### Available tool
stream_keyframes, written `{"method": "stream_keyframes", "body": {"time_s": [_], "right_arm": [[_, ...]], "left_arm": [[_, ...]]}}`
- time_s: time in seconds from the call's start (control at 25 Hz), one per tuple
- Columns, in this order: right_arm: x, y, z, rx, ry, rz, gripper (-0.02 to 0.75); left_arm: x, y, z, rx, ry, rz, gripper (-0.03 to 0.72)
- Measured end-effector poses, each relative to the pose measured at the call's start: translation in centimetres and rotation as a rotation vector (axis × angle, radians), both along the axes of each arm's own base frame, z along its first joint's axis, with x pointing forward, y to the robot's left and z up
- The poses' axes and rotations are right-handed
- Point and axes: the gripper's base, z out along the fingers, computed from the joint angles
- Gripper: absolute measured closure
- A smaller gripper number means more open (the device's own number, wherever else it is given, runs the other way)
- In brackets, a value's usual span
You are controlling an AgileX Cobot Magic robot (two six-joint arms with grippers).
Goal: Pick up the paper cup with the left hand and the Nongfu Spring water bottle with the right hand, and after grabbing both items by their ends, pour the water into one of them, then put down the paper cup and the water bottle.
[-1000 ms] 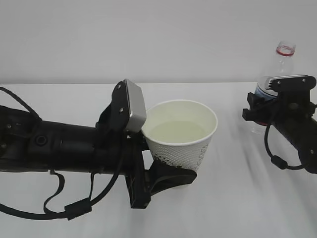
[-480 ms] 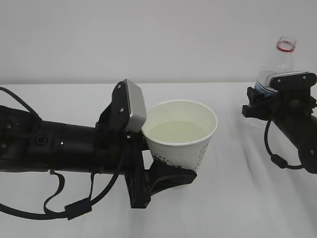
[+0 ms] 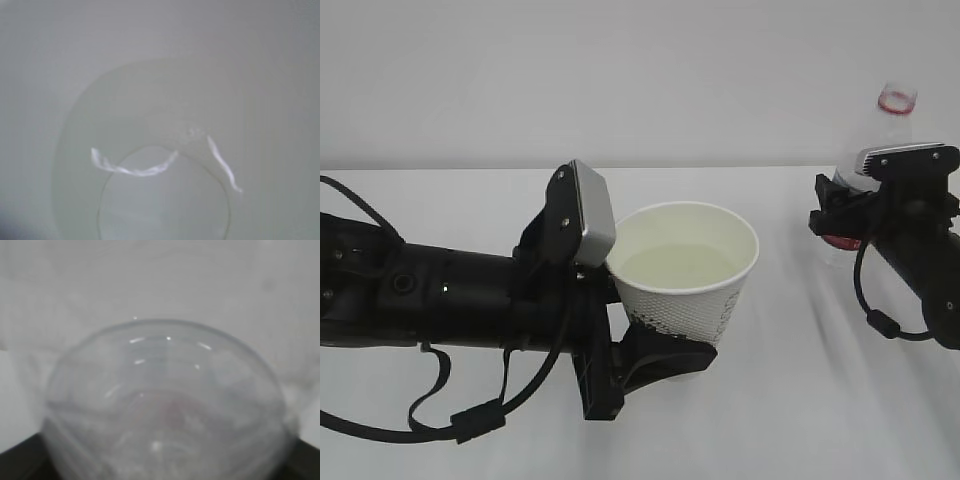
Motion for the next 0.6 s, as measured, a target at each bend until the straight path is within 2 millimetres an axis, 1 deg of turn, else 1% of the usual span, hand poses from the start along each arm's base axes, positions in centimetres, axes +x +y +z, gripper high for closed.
{"method": "stream_keyframes", "body": {"time_s": [0.08, 0.2, 0.44, 0.6], "right_arm": [[0.02, -0.03, 0.09, 0.002, -0.01, -0.004, 0.132], [0.02, -0.07, 0.11, 0.005, -0.012, -0.008, 0.116], [0.03, -0.14, 0.13, 0.02, -0.014, -0.019, 0.114], [-0.76, -0.33, -0.29, 0.044, 0.0, -0.035, 0.114]], "left_arm": [[0.01, 0.01, -0.01, 0.001, 0.0, 0.001, 0.184], [0.01, 0.01, -0.01, 0.001, 0.0, 0.001, 0.184], [0.01, 0.01, -0.01, 0.001, 0.0, 0.001, 0.184], [0.01, 0.01, -0.01, 0.001, 0.0, 0.001, 0.184]]}}
